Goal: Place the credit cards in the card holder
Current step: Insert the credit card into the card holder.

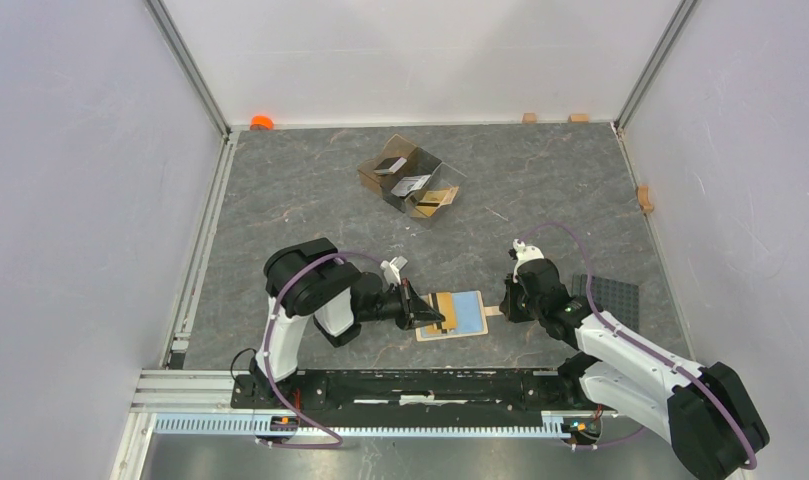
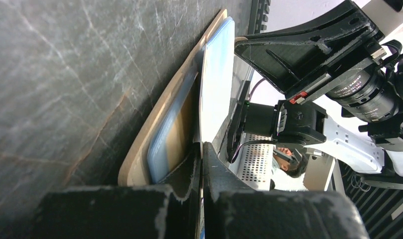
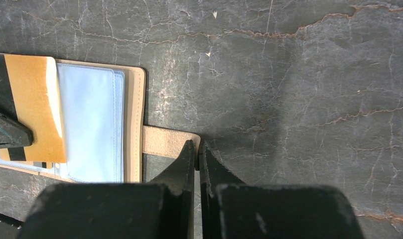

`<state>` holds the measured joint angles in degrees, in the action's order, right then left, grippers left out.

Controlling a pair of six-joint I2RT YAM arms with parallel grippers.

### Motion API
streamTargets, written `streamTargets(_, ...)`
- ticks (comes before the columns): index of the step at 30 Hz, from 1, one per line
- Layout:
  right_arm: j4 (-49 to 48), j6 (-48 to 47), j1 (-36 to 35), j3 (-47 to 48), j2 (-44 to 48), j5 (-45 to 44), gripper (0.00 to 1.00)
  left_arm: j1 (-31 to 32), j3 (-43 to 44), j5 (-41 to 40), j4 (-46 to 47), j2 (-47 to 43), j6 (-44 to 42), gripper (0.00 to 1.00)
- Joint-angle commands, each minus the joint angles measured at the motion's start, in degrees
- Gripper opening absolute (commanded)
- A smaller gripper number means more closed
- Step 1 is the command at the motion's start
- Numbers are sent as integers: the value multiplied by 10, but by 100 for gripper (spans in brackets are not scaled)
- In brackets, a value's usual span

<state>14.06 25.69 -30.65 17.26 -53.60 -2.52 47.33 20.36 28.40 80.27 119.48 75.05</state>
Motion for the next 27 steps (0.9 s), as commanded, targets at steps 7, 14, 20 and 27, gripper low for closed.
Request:
streamTargets(7, 29, 0, 0, 5, 0, -23, 0, 1, 23, 5, -182, 25, -57, 2)
streamTargets(14, 31, 1, 0, 3, 6, -24, 0, 19, 11, -7, -169, 18, -34, 2)
streamTargets(20, 37, 4, -1, -1, 19, -25, 0, 49, 10, -25, -152, 33, -10, 2)
streamTargets(27, 41, 7, -1, -5, 29, -26, 0, 51, -19, -42, -110, 39, 12, 2)
